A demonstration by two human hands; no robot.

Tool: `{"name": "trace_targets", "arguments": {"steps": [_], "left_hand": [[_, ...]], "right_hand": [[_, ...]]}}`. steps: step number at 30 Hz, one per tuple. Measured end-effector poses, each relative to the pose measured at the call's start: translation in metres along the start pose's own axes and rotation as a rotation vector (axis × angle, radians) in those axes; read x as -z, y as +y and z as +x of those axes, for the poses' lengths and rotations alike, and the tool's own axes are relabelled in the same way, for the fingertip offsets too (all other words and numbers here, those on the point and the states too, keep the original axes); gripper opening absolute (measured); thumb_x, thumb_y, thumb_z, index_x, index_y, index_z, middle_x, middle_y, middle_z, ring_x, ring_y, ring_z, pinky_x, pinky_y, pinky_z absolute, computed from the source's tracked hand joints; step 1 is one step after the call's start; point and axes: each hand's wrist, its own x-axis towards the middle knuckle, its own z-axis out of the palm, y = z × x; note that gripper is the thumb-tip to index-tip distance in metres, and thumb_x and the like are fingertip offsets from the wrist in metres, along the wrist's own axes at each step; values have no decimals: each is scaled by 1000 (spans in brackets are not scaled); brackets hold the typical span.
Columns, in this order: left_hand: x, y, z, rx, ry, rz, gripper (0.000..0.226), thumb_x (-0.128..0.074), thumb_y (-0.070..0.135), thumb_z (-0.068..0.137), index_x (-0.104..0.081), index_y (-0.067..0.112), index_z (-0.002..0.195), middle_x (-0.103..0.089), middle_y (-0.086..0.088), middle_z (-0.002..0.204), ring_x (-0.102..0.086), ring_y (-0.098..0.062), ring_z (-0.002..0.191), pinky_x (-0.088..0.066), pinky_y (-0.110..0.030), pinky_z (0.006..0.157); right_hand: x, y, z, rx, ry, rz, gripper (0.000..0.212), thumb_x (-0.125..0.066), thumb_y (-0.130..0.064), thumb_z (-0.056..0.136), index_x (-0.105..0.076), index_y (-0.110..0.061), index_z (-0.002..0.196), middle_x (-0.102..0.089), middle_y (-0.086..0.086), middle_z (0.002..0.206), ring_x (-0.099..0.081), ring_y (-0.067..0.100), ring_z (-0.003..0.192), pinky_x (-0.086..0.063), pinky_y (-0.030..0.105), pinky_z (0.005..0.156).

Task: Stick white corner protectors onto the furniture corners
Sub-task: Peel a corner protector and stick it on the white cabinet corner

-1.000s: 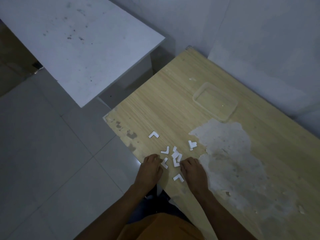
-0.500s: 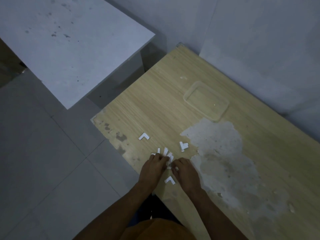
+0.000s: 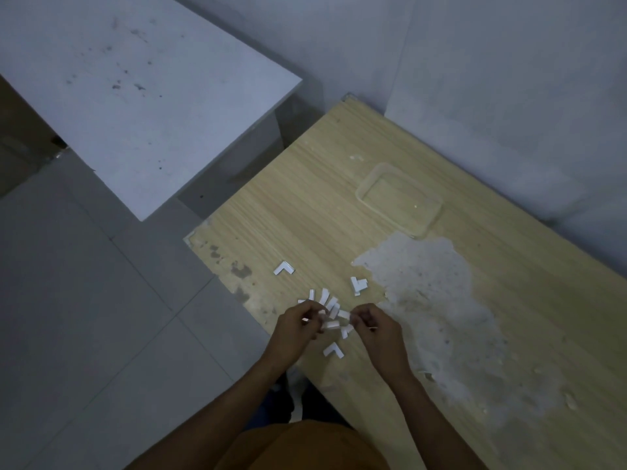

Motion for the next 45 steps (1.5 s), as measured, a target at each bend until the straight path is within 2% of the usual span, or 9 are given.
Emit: {"name": "trace_targets", "arguments": {"steps": [6, 12, 17, 20, 27, 33, 38, 40, 45], "left_hand": [[12, 29, -32, 3, -2, -193, 14, -55, 13, 96, -68, 15, 98, -66, -2, 82, -71, -25, 76, -56, -24, 65], [25, 47, -47, -94, -62, -18, 23, -64, 9, 90, -65, 24, 108, -66, 1, 83, -68, -11, 71, -52, -18, 65], [40, 58, -50, -189, -104, 27, 23, -67, 22, 88, -63, 34, 107, -71, 4, 84, -69, -7, 78, -56, -22, 70], [47, 66, -49, -252, -99, 25, 20, -67, 25, 88, -62, 38, 103, -71, 10, 83, -69, -5, 79, -54, -17, 69], [66, 80, -42, -438, -86, 95, 28, -70, 11, 85, -61, 31, 103, -69, 12, 77, -67, 2, 76, -51, -9, 69], [88, 84, -25, -512, -159, 161, 26, -70, 12, 85, -63, 24, 107, -65, 14, 78, -65, 4, 76, -50, -7, 68], [111, 87, -11, -470, -218, 156, 28, -70, 20, 86, -58, 39, 101, -69, 9, 76, -66, 1, 71, -51, -11, 61], [119, 87, -6, -436, -235, 135, 26, -71, 20, 85, -60, 38, 100, -69, 5, 76, -66, -1, 68, -50, -12, 59], [138, 90, 5, -390, -349, 60, 27, -70, 18, 85, -63, 37, 103, -70, 3, 79, -69, -9, 73, -55, -23, 65]], "right_hand": [[7, -28, -12, 21, -18, -11, 19, -56, -18, 95, -69, -27, 106, -66, -15, 104, -61, -4, 95, -46, 7, 76], [7, -70, -33, 102, -89, 114, 19, -60, -19, 94, -69, -34, 101, -70, -20, 96, -64, -5, 89, -48, 8, 73], [1, -94, -41, 168, 9, 102, 24, -64, -15, 90, -66, -38, 93, -70, -20, 90, -65, -2, 83, -48, 10, 68], [-5, -105, -45, 187, 92, 102, 27, -66, -14, 89, -64, -41, 89, -69, -21, 87, -65, -2, 79, -48, 9, 66], [-27, -127, -51, 166, 265, 135, 22, -67, -12, 87, -65, -33, 83, -70, -18, 78, -67, 1, 72, -49, 11, 64], [-42, -149, -43, 93, 287, 109, 16, -65, -11, 89, -66, -24, 80, -68, -9, 76, -65, 6, 69, -52, 20, 62], [-56, -165, -35, 95, 204, 36, 12, -57, -18, 94, -65, -20, 85, -68, -6, 83, -65, 9, 74, -54, 31, 68], [-62, -169, -33, 96, 168, 47, 12, -56, -18, 95, -63, -20, 85, -69, -6, 85, -66, 10, 77, -55, 33, 70], [-71, -170, -27, 22, 222, 117, 16, -54, -16, 96, -64, -16, 83, -71, -5, 85, -66, 9, 79, -51, 21, 69]]}}
